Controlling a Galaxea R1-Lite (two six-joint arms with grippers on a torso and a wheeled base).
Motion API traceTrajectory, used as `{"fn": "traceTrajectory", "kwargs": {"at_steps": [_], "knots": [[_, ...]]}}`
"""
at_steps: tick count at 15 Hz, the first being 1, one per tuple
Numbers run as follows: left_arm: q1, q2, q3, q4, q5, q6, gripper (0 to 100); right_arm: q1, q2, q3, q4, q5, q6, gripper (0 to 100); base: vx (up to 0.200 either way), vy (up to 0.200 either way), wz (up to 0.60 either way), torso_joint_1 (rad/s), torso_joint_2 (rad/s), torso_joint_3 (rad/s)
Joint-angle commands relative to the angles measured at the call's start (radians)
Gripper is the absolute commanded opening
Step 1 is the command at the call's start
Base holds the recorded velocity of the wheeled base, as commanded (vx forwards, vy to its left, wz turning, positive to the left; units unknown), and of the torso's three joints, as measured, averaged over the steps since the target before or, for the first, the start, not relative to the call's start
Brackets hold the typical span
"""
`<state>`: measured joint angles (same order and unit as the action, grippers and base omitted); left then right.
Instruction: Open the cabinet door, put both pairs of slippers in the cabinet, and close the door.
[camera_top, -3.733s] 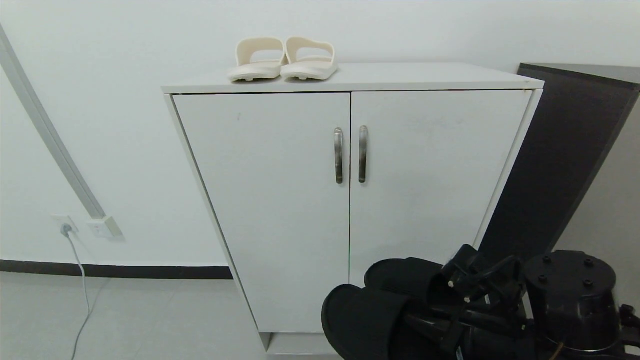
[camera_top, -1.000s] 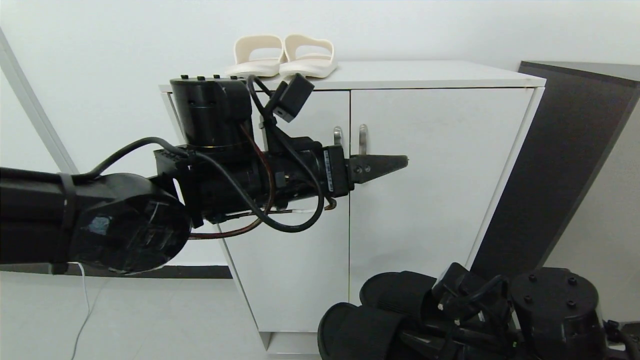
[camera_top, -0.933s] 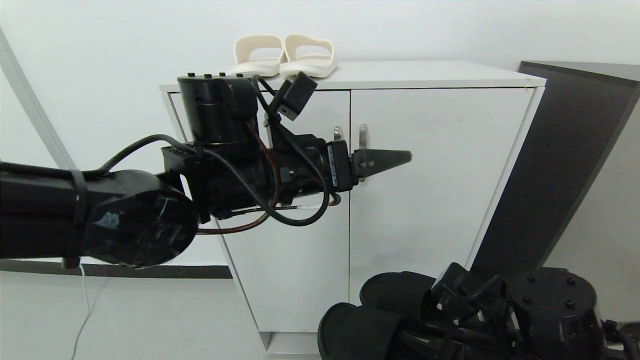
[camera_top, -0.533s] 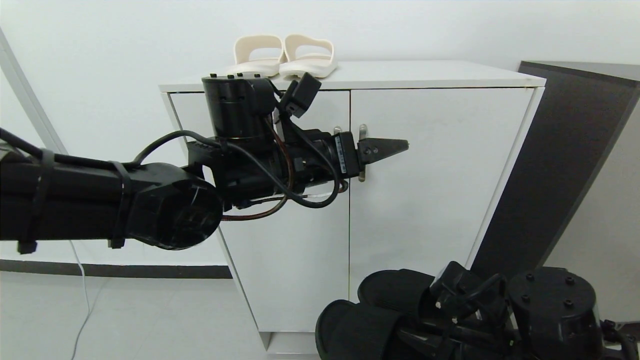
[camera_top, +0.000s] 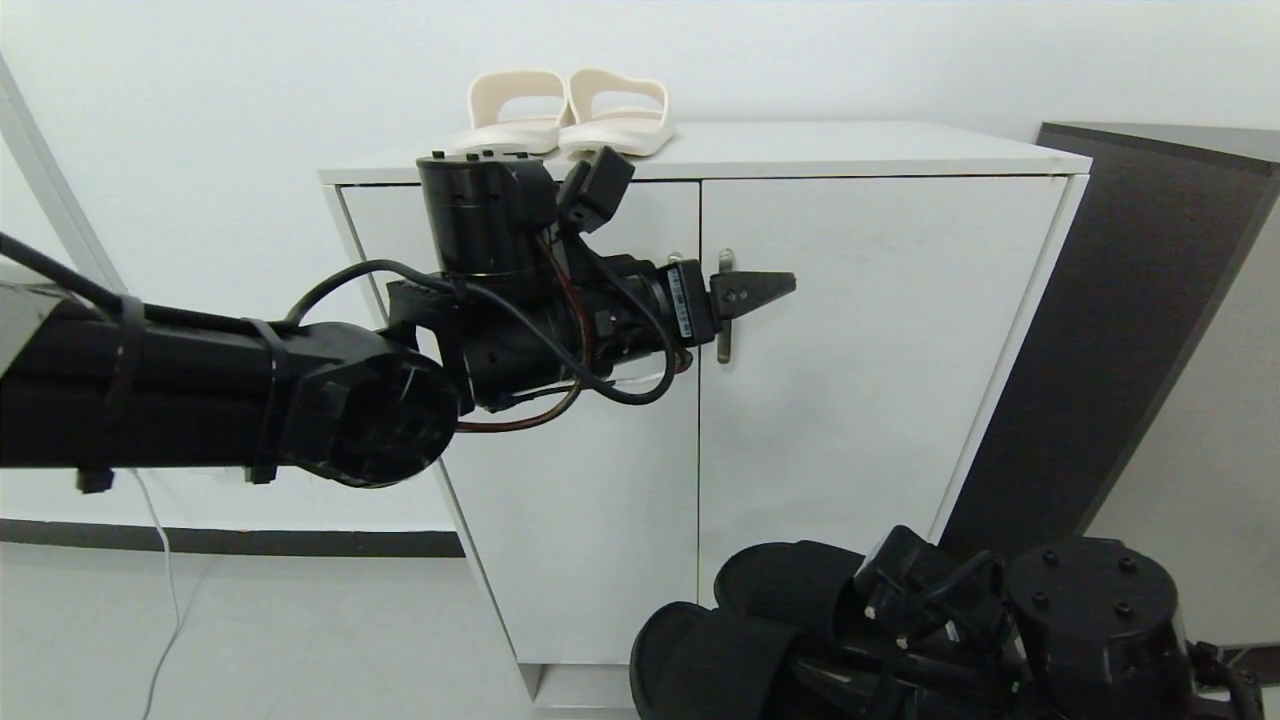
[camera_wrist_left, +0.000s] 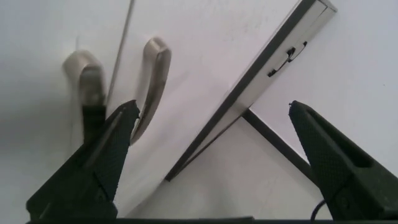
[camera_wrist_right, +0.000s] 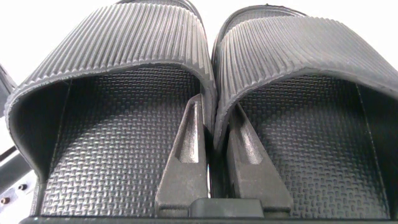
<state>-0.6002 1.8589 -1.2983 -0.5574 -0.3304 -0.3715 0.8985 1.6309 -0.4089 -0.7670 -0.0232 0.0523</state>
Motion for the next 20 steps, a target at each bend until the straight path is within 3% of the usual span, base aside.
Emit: {"fn": "traceTrajectory", "kwargs": {"at_steps": [1, 5, 6, 8, 11, 18, 20], "knots": [[-0.001, 0.049, -0.042, 0.001, 0.010, 0.000, 100, 0.000, 0.011, 0.001, 0.000, 0.000, 0.000, 0, 0.000, 0.000, 0.00, 0.000, 0.00, 0.000], [-0.003, 0.083, -0.065, 0.008, 0.010, 0.000, 100, 0.000, 0.011, 0.004, 0.000, 0.002, 0.000, 0, 0.000, 0.000, 0.00, 0.000, 0.00, 0.000], [-0.003, 0.086, -0.064, 0.008, 0.010, 0.000, 0, 0.000, 0.012, 0.005, 0.000, 0.002, 0.000, 0, 0.000, 0.000, 0.00, 0.000, 0.00, 0.000], [-0.003, 0.083, -0.061, 0.008, 0.010, 0.000, 0, 0.000, 0.011, 0.018, 0.000, 0.006, 0.000, 0, 0.000, 0.000, 0.00, 0.000, 0.00, 0.000], [-0.013, 0.054, -0.018, 0.001, 0.014, 0.006, 0, -0.001, 0.012, 0.068, -0.048, 0.118, -0.002, 0, 0.000, 0.000, 0.00, 0.000, 0.00, 0.000], [-0.062, -0.109, 0.226, -0.048, 0.016, 0.037, 0, 0.000, 0.007, 0.163, -0.132, 0.227, -0.101, 0, 0.000, 0.000, 0.00, 0.000, 0.00, 0.000], [-0.076, -0.170, 0.309, -0.050, 0.016, 0.072, 0, 0.000, 0.012, 0.165, -0.132, 0.227, -0.103, 0, 0.000, 0.000, 0.00, 0.000, 0.00, 0.000]]}}
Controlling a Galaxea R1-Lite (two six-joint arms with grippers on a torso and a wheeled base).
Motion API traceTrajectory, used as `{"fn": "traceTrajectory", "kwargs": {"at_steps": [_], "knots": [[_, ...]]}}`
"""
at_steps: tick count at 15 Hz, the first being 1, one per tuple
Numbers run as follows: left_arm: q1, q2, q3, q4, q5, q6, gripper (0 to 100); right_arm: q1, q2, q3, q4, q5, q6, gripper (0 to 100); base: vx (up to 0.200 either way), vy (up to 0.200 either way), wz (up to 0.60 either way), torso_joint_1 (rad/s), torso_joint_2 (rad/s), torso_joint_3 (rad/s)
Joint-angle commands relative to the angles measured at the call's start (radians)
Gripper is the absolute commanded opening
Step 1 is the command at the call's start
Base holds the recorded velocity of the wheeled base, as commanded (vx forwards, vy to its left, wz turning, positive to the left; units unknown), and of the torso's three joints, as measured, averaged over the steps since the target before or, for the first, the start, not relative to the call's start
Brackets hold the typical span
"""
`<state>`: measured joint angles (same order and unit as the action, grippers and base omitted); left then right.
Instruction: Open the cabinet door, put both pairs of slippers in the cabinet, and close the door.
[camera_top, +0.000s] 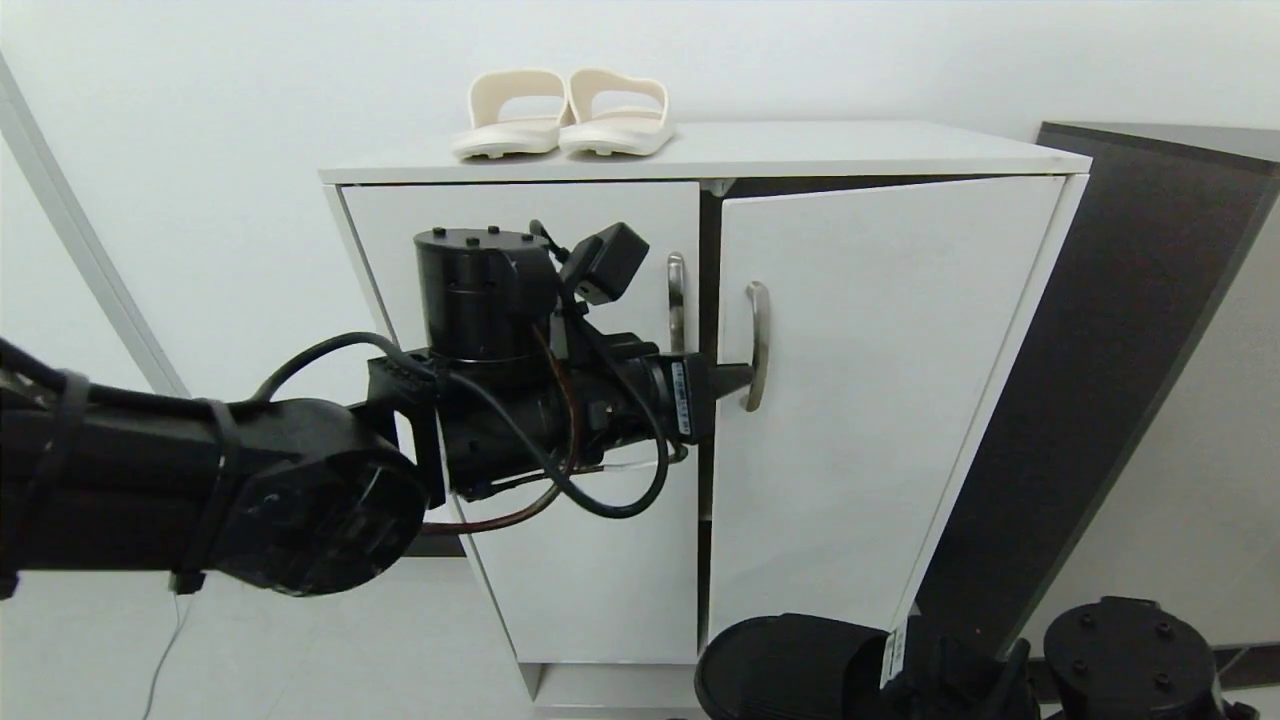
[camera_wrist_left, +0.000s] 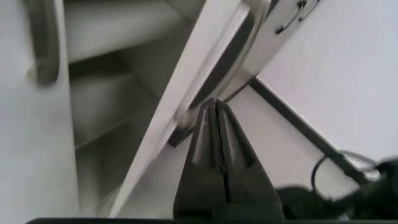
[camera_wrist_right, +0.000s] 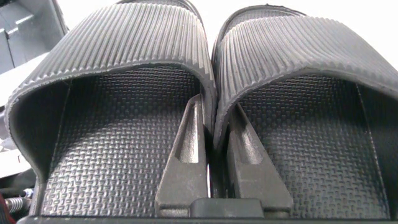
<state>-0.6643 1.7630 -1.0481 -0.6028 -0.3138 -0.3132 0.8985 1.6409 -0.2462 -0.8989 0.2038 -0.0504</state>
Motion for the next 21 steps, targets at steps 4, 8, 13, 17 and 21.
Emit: {"fn": "traceTrajectory", "kwargs": {"at_steps": [4, 8, 13, 17, 21], "knots": [[-0.009, -0.160, 0.186, -0.061, -0.013, 0.032, 0, 0.000, 0.010, 0.002, 0.000, -0.001, -0.019, 0, 0.000, 0.000, 0.00, 0.000, 0.00, 0.000], [0.046, -0.037, 0.151, -0.206, -0.013, -0.007, 0, 0.000, 0.010, 0.004, 0.000, -0.003, -0.022, 0, 0.000, 0.000, 0.00, 0.000, 0.00, 0.000], [0.074, 0.138, -0.018, -0.226, -0.001, -0.070, 0, 0.005, 0.007, 0.007, 0.000, -0.001, -0.022, 0, 0.000, 0.000, 0.00, 0.000, 0.00, 0.000], [0.089, 0.185, -0.069, -0.226, -0.002, -0.095, 0, 0.013, 0.008, 0.011, 0.000, -0.001, -0.032, 0, 0.000, 0.000, 0.00, 0.000, 0.00, 0.000], [0.089, 0.190, -0.075, -0.226, -0.002, -0.116, 0, 0.026, 0.011, 0.024, 0.002, 0.002, -0.034, 0, 0.000, 0.000, 0.00, 0.000, 0.00, 0.000]]}}
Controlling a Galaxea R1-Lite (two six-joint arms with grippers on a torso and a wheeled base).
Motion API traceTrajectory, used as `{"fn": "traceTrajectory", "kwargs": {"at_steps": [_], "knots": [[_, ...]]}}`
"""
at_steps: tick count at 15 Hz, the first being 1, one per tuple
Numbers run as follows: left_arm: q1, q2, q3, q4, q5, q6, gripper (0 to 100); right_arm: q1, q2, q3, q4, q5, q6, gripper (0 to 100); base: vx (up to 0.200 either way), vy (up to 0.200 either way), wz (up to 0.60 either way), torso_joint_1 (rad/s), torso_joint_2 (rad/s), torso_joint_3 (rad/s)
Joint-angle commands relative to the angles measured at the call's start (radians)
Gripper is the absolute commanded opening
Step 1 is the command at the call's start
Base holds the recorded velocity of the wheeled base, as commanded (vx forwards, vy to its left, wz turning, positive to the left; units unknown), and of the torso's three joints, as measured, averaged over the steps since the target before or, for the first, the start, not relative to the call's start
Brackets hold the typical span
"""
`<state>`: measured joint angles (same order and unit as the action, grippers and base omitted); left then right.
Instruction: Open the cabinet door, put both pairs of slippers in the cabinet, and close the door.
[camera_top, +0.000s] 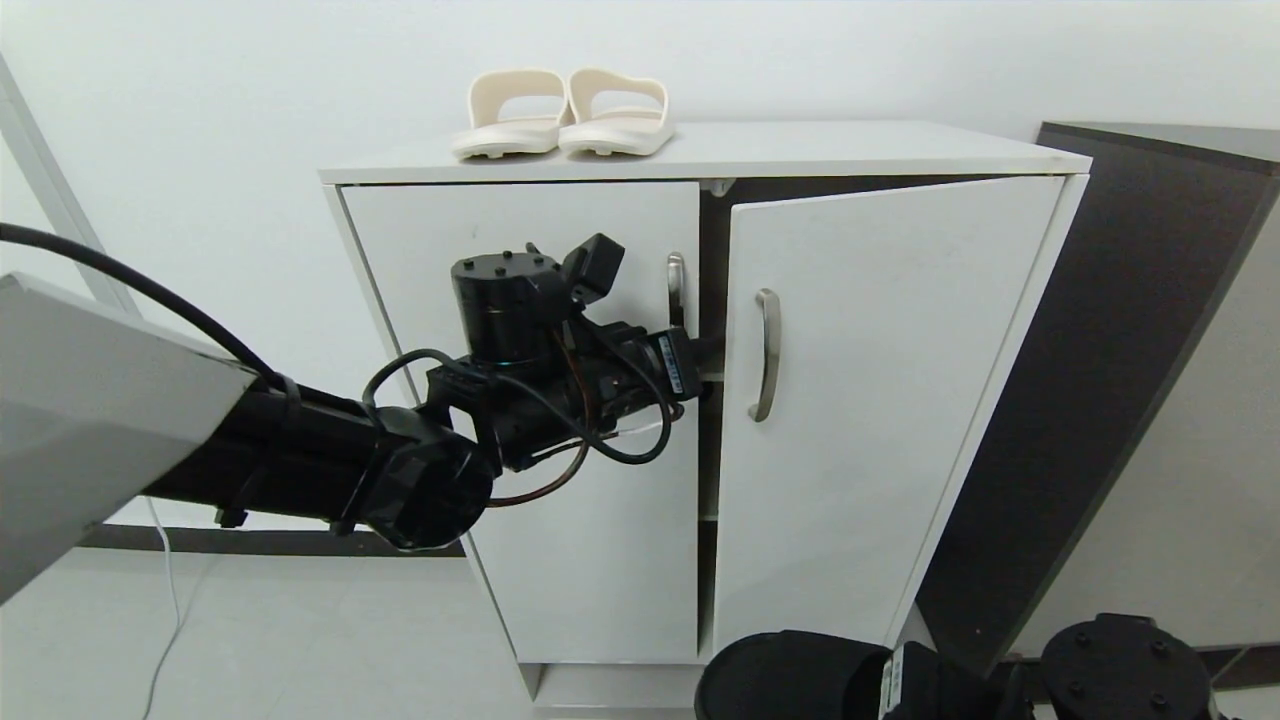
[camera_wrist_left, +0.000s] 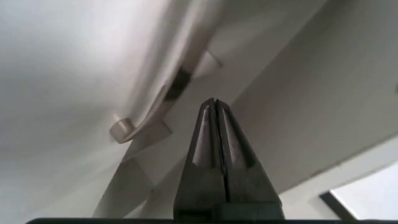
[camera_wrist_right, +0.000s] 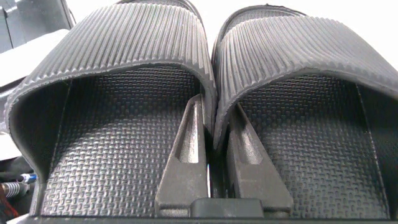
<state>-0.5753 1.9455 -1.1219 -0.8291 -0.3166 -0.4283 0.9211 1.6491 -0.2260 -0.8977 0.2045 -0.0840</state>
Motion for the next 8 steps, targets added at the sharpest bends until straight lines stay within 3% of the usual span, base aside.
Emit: {"fn": "traceTrajectory", "kwargs": {"at_steps": [1, 6, 8], "knots": [[-0.001, 0.007, -0.001, -0.001, 0.001, -0.010, 0, 0.018, 0.003, 0.011, 0.000, 0.003, 0.000, 0, -0.200, 0.000, 0.00, 0.002, 0.01, 0.002], [-0.054, -0.007, 0.047, -0.047, 0.002, -0.015, 0, 0.045, 0.003, 0.039, -0.001, 0.024, -0.002, 0, -0.200, 0.000, 0.00, 0.000, 0.00, 0.000], [-0.144, -0.013, 0.100, -0.116, 0.002, -0.013, 0, 0.051, 0.009, 0.056, -0.021, 0.049, -0.002, 0, -0.200, 0.000, 0.00, 0.005, 0.00, 0.005]]}}
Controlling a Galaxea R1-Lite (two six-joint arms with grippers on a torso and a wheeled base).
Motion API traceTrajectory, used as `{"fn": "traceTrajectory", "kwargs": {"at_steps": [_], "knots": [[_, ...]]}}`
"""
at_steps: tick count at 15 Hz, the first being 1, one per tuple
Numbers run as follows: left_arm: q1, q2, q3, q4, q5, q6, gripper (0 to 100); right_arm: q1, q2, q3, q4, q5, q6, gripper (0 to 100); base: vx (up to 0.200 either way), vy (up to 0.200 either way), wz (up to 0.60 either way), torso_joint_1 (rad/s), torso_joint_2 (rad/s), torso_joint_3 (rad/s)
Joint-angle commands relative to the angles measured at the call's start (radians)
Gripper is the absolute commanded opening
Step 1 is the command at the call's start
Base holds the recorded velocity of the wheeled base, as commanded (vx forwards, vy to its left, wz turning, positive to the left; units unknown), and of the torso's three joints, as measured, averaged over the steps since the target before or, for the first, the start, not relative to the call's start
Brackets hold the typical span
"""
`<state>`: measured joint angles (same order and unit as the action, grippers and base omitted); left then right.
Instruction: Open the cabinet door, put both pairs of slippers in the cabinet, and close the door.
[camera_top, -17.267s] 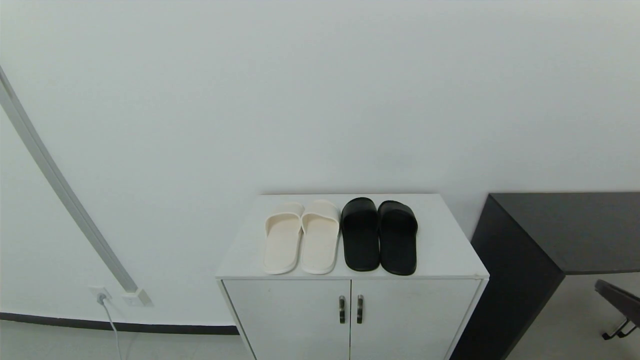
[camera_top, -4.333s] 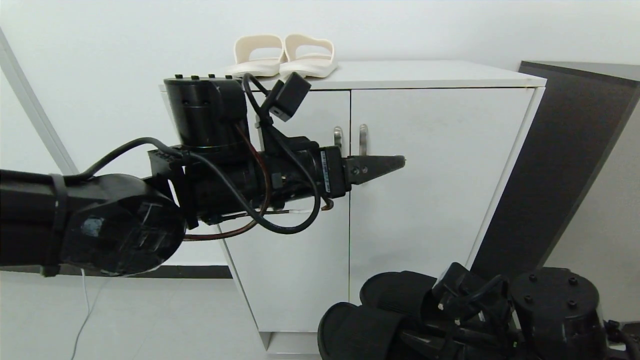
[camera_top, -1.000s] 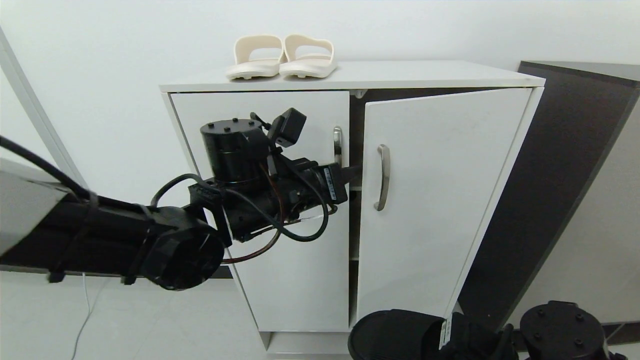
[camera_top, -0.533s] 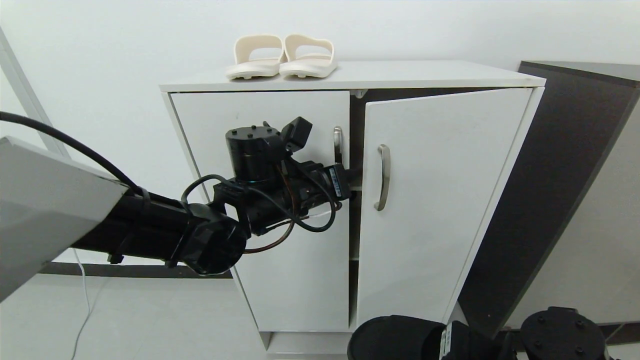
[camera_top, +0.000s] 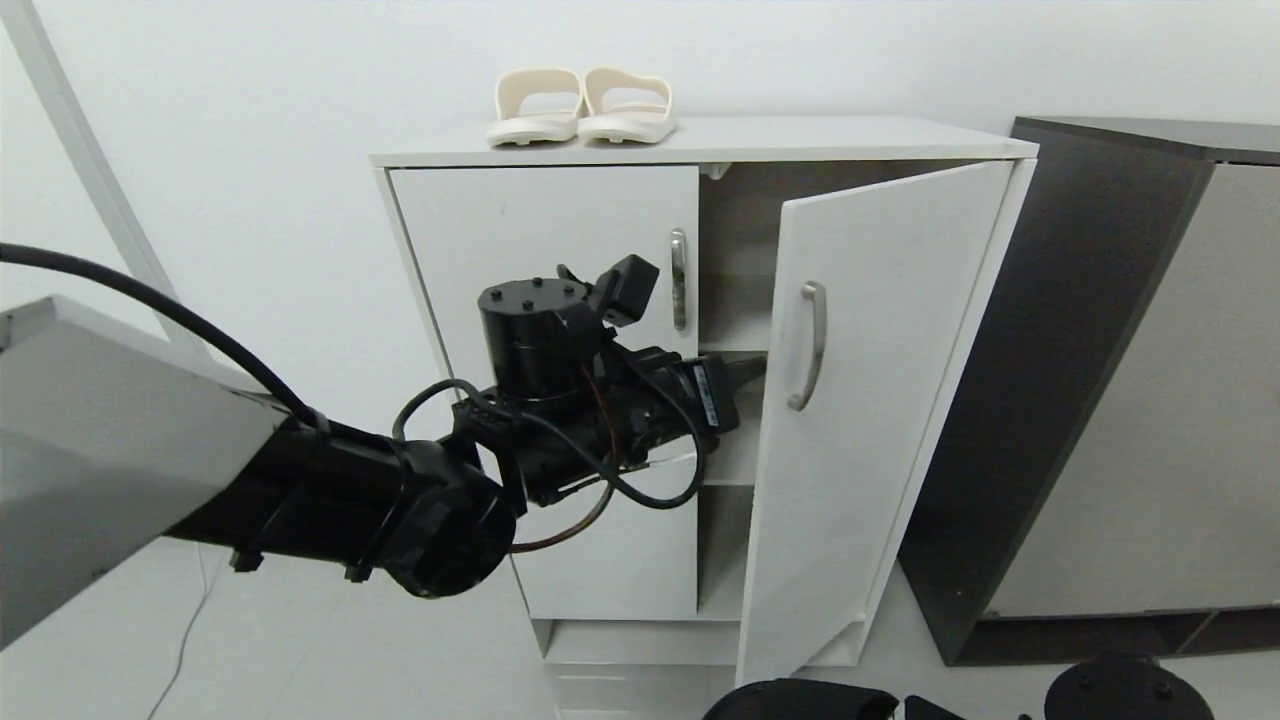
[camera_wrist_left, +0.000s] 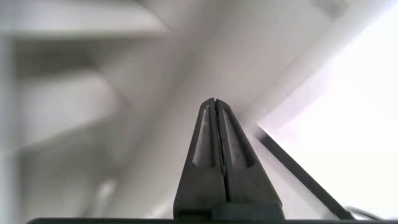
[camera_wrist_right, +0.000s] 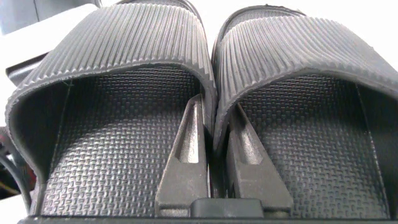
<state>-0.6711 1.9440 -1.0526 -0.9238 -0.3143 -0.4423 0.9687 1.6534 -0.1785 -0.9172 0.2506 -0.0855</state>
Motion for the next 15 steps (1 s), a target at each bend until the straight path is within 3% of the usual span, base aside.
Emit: {"fn": "traceTrajectory", "kwargs": {"at_steps": [1, 3, 9, 11, 13, 14, 15], "knots": [[-0.087, -0.010, 0.036, -0.046, 0.000, 0.002, 0, 0.004, 0.011, 0.025, -0.025, 0.012, -0.003, 0, -0.200, 0.000, 0.00, -0.002, 0.00, 0.002], [-0.117, -0.007, 0.032, -0.052, -0.002, 0.002, 0, 0.004, 0.032, 0.045, -0.068, 0.018, -0.023, 0, 0.000, 0.000, 0.00, 0.000, 0.00, 0.000], [-0.102, -0.013, 0.049, -0.066, 0.000, 0.002, 0, 0.004, 0.062, 0.062, -0.123, 0.016, -0.028, 0, 0.000, 0.000, 0.00, 0.000, 0.00, 0.000], [-0.079, -0.036, 0.060, -0.066, 0.040, 0.005, 0, 0.001, 0.062, 0.060, -0.123, 0.016, -0.028, 0, 0.000, 0.000, 0.00, 0.000, 0.00, 0.000], [-0.050, -0.077, 0.103, -0.066, 0.080, 0.030, 0, -0.010, 0.063, 0.057, -0.126, 0.013, -0.026, 0, 0.000, 0.000, 0.00, 0.000, 0.00, 0.000], [0.008, -0.180, 0.190, -0.058, 0.089, 0.070, 0, -0.038, 0.074, 0.051, -0.143, 0.009, -0.026, 0, 0.000, 0.000, 0.00, 0.000, 0.00, 0.000], [0.041, -0.255, 0.244, -0.049, 0.095, 0.076, 0, -0.054, 0.082, 0.040, -0.173, 0.002, -0.026, 0, 0.000, 0.000, 0.00, 0.000, 0.00, 0.000]]}}
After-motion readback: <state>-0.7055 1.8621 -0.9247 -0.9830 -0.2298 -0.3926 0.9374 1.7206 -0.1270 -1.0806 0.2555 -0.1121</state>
